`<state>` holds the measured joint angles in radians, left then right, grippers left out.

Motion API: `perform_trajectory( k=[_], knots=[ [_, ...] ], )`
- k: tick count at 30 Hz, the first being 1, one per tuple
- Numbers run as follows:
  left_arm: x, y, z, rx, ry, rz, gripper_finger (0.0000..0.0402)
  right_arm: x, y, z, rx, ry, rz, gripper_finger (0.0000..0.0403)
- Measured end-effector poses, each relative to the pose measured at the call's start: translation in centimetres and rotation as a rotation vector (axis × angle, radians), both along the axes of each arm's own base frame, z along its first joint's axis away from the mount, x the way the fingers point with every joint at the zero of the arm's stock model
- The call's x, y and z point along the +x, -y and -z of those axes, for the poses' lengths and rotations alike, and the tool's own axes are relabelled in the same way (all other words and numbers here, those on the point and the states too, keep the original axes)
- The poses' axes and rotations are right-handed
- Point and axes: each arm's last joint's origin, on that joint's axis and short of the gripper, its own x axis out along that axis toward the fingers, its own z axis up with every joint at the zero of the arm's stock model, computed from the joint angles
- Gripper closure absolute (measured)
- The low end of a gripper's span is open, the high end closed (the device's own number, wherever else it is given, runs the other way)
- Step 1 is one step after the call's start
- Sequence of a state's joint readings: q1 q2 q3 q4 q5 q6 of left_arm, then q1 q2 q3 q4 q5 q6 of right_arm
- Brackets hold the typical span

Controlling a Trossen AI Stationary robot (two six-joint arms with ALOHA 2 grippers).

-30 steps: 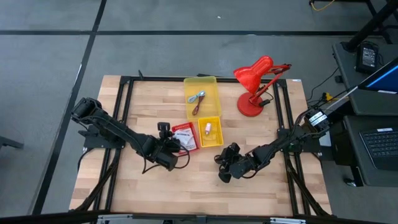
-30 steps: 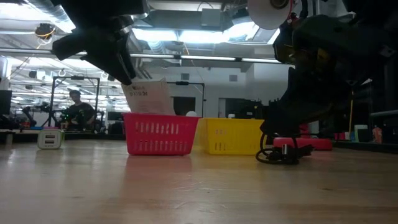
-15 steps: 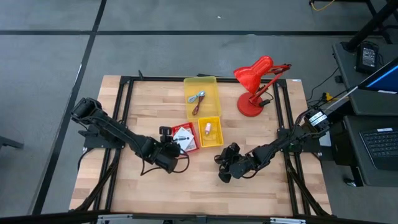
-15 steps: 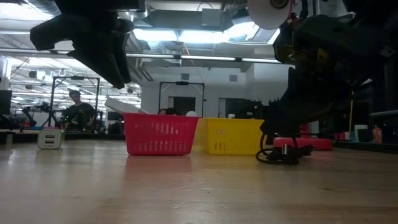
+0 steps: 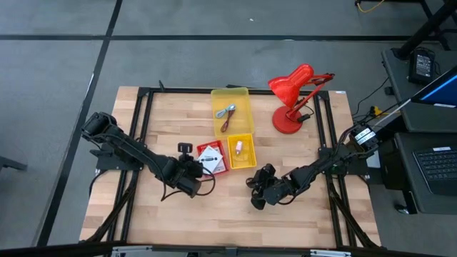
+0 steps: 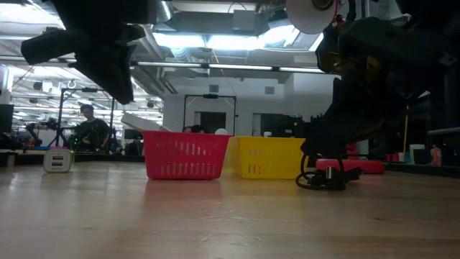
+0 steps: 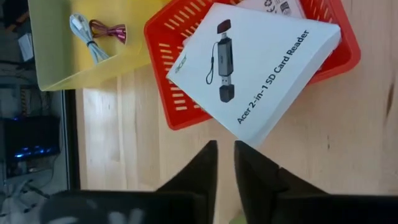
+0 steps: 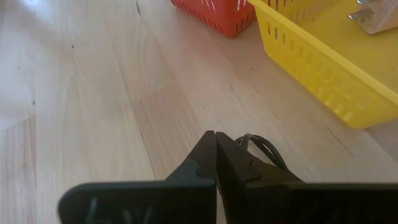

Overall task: Pick and place items into bin
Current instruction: Put the white card reader box into the red bin

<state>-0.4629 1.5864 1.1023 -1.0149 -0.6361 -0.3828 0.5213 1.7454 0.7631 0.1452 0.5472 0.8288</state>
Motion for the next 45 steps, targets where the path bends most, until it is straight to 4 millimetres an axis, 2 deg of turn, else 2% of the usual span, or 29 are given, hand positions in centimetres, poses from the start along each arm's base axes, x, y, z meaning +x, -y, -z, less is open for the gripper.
perform_trajectory(
  k=[3, 5, 14, 20, 24, 36, 45],
  knots=[
    [0.0, 0.0, 0.0, -0.001, 0.001, -0.001, 0.0388, 0.0, 0.0, 0.0, 0.000, 0.000, 0.000, 0.0403],
    [0.1, -0.1, 0.0, -0.009, 0.005, -0.014, 0.0397, 0.0, 0.0, 0.0, 0.000, 0.000, 0.000, 0.0403],
    [0.5, -1.0, 0.3, -0.054, -0.018, -0.063, 0.0400, 0.0, 0.0, 0.0, -0.002, 0.000, -0.002, 0.0403],
    [1.1, -1.3, 1.7, -0.080, -0.096, -0.070, 0.0401, 0.0, 0.0, 0.0, -0.003, -0.001, -0.002, 0.0403],
    [1.3, -1.1, 2.2, -0.078, -0.125, -0.054, 0.0399, 0.0, 0.0, 0.0, -0.003, 0.000, -0.002, 0.0403],
    [1.4, -0.3, 2.3, -0.095, -0.117, -0.002, 0.0400, 0.0, 0.0, 0.0, -0.005, -0.004, -0.002, 0.0403],
    [1.7, 0.9, 2.3, -0.099, -0.092, 0.113, 0.0400, 0.0, 0.0, 0.0, -0.006, -0.006, -0.002, 0.0403]
  ],
)
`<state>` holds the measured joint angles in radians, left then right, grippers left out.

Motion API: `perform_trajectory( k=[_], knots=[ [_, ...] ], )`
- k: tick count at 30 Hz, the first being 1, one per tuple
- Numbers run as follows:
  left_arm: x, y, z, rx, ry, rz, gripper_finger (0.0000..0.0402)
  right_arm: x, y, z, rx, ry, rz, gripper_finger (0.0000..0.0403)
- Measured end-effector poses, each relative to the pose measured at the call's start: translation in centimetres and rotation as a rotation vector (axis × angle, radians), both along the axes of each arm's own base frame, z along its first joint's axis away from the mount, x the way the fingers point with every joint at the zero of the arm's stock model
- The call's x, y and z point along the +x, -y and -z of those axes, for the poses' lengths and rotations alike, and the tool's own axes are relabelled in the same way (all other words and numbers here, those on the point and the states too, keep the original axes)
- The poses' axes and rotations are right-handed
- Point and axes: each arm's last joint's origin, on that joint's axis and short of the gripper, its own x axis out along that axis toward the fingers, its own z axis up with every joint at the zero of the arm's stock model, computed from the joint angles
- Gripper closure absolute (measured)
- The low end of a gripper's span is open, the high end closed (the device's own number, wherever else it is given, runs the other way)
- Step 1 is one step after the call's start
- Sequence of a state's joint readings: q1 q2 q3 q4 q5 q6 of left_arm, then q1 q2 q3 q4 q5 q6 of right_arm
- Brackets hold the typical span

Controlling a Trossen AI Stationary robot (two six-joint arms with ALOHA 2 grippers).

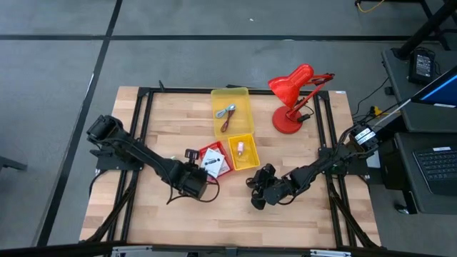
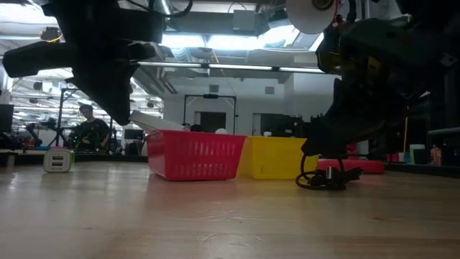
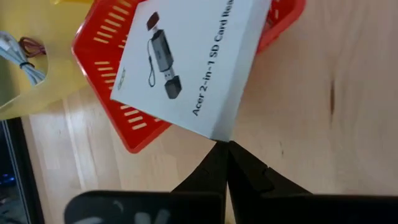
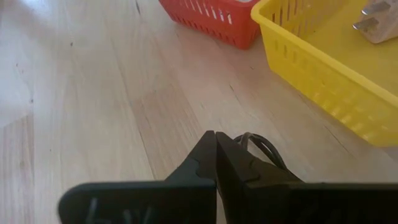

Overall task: Pick and place items into bin
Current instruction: Put the white card reader box into the red bin

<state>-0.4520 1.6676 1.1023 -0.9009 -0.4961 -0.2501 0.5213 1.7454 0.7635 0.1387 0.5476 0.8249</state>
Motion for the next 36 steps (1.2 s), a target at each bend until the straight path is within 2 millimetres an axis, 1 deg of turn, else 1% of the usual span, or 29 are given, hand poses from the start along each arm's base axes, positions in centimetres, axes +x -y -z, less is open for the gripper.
perform_trajectory(
  k=[17, 20, 23, 26, 28, 32, 36],
  knots=[
    [-0.7, 0.9, 0.0, 0.036, -0.023, 0.063, 0.0396, 0.0, 0.0, 0.0, -0.001, -0.001, 0.000, 0.0403],
    [-1.3, 1.2, -0.6, 0.088, -0.011, 0.080, 0.0395, 0.0, 0.0, 0.0, -0.001, -0.001, 0.000, 0.0403],
    [-1.9, 1.6, -1.6, 0.120, 0.047, 0.093, 0.0392, 0.0, 0.0, 0.0, -0.001, -0.002, 0.000, 0.0403],
    [-2.6, 2.0, -2.7, 0.129, 0.126, 0.082, 0.0383, 0.0, 0.0, 0.0, -0.004, -0.007, 0.000, 0.0403],
    [-2.9, 2.4, -3.1, 0.129, 0.183, 0.063, 0.0374, -0.1, 0.0, 0.1, -0.005, -0.008, 0.000, 0.0403],
    [-3.3, 3.1, -3.2, 0.122, 0.207, 0.070, 0.0349, -0.1, 0.0, 0.1, -0.021, -0.014, -0.012, 0.0403],
    [-3.5, 3.5, -3.3, 0.161, 0.252, 0.066, 0.0321, -0.1, 0.0, 0.1, -0.022, -0.014, -0.013, 0.0403]
  ],
)
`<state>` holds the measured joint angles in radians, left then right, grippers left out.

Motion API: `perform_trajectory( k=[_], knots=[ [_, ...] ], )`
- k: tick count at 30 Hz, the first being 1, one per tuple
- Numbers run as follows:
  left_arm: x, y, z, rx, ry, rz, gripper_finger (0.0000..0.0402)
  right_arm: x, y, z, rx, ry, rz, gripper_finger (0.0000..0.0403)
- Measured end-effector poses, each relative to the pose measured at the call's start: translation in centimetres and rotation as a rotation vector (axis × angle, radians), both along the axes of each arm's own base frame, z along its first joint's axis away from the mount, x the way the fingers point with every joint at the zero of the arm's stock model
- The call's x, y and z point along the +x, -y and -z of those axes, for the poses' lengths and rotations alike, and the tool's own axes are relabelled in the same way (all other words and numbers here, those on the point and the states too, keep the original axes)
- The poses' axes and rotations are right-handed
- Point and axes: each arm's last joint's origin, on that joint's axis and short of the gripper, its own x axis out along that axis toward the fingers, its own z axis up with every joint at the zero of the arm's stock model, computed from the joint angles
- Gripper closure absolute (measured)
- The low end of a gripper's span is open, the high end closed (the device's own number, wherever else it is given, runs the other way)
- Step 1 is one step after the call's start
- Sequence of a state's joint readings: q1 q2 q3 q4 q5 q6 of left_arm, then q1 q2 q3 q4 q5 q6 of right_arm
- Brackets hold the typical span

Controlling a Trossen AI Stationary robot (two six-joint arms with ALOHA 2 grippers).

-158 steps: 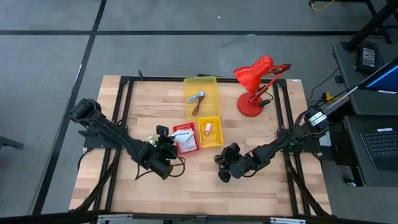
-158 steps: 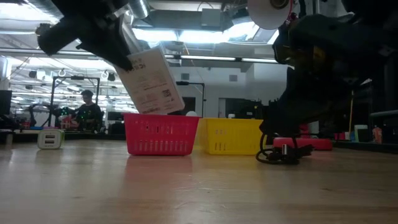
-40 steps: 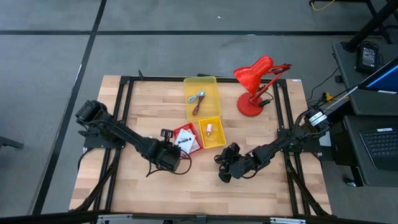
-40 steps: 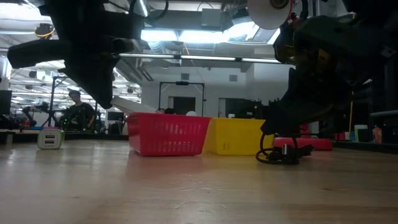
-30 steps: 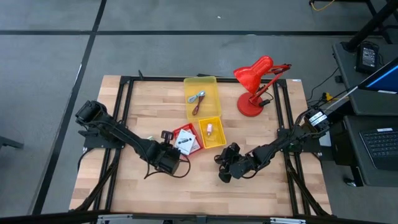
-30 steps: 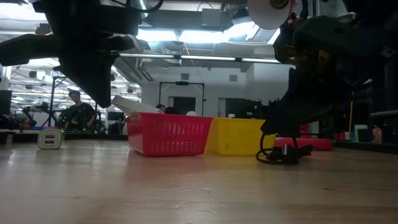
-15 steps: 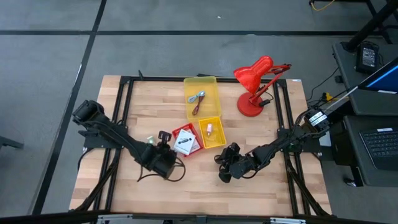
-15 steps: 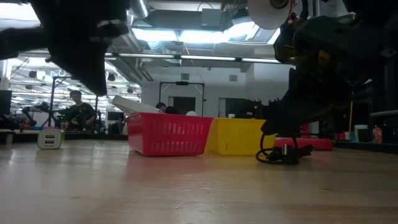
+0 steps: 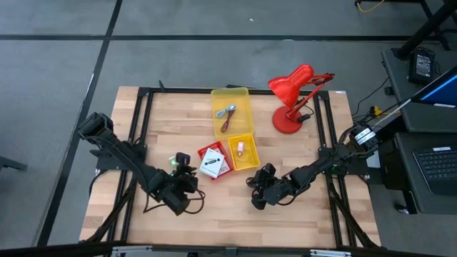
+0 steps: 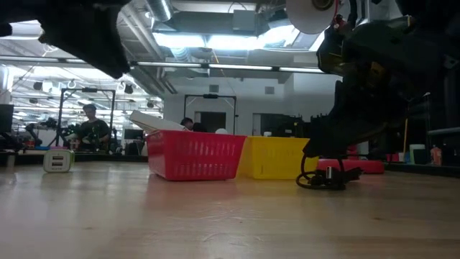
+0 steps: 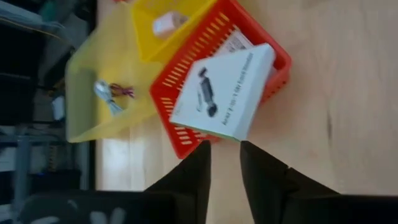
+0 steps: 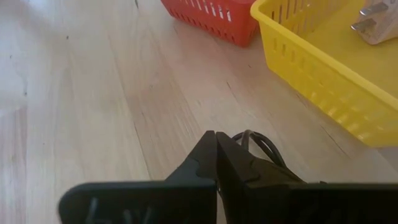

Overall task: Pick and place items into bin
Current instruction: Put the white card reader box into the red bin

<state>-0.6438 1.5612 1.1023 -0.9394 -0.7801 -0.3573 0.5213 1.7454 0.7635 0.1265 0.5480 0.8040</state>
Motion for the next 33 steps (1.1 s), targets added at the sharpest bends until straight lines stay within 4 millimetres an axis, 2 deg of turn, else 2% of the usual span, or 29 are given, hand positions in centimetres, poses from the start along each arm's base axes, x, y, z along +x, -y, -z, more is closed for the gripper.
perform_trajectory(
  k=[5, 10, 13, 23, 33],
  knots=[
    [-0.3, 0.4, 0.0, 0.052, 0.047, 0.007, 0.0291, 0.0, 0.0, 0.0, 0.000, 0.001, 0.000, 0.0403],
    [-1.1, 0.0, 2.6, 0.055, 0.044, 0.019, 0.0275, 0.0, 0.0, 0.0, 0.000, 0.001, -0.001, 0.0403],
    [-1.4, -0.2, 3.7, 0.085, 0.039, 0.046, 0.0272, 0.0, 0.0, 0.0, 0.000, 0.002, 0.000, 0.0403],
    [-1.3, -0.5, 4.9, 0.094, 0.035, 0.095, 0.0272, 0.1, 0.1, 0.0, -0.007, 0.007, 0.009, 0.0403],
    [-0.8, -0.6, 6.0, 0.162, 0.033, 0.225, 0.0272, 0.1, 0.1, -0.1, -0.022, 0.016, 0.025, 0.0403]
  ],
)
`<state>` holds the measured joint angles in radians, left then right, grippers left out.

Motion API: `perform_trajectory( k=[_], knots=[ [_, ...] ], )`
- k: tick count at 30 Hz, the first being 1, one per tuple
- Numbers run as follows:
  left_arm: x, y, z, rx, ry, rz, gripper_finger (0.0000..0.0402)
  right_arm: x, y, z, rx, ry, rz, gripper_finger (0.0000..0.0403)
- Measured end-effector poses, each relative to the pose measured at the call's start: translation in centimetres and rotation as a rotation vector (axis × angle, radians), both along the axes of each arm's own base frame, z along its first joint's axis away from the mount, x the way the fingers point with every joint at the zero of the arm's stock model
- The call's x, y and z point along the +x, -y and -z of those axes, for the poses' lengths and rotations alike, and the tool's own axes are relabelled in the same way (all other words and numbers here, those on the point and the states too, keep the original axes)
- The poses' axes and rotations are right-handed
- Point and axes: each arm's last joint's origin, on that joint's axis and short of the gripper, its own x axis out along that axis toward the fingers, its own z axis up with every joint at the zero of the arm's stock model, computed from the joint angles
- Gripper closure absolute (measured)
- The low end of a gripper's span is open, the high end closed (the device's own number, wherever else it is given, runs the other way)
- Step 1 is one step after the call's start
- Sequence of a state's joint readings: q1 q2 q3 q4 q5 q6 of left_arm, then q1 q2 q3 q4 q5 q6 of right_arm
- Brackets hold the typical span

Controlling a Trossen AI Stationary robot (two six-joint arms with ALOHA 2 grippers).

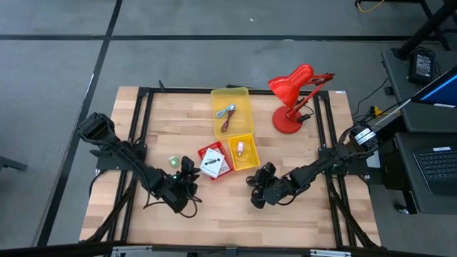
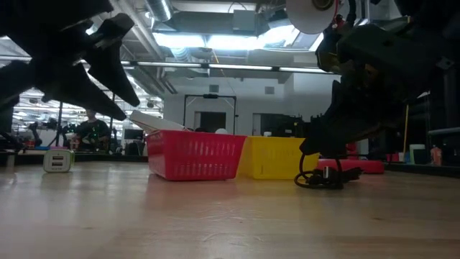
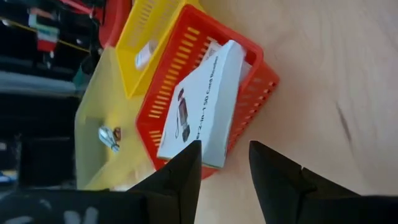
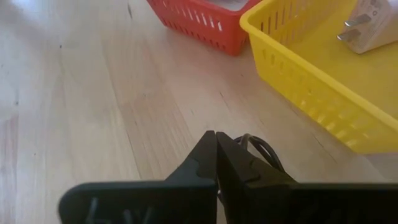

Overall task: Pick and place items into bin
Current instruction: Put the white card reader box into the red bin

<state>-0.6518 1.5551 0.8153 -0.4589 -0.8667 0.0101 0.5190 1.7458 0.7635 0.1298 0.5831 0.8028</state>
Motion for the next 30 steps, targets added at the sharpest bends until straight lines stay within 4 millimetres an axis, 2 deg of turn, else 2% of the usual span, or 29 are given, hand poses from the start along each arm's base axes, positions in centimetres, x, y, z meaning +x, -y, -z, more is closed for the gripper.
perform_trajectory(
  k=[4, 12, 22, 30],
  knots=[
    [0.0, -0.2, 0.0, 0.081, 0.022, 0.002, 0.0272, 0.0, 0.0, 0.0, 0.000, 0.000, 0.000, 0.0403],
    [0.3, -0.5, 0.4, 0.065, -0.044, 0.031, 0.0272, 0.0, 0.0, 0.0, 0.000, 0.000, 0.000, 0.0403],
    [0.7, -1.3, 0.5, 0.131, -0.079, 0.030, 0.0272, 0.0, 0.0, 0.0, -0.001, 0.000, 0.000, 0.0403],
    [1.0, -1.4, 1.8, 0.214, -0.152, 0.059, 0.0272, 0.0, 0.0, 0.0, -0.001, -0.001, 0.000, 0.0403]
  ],
)
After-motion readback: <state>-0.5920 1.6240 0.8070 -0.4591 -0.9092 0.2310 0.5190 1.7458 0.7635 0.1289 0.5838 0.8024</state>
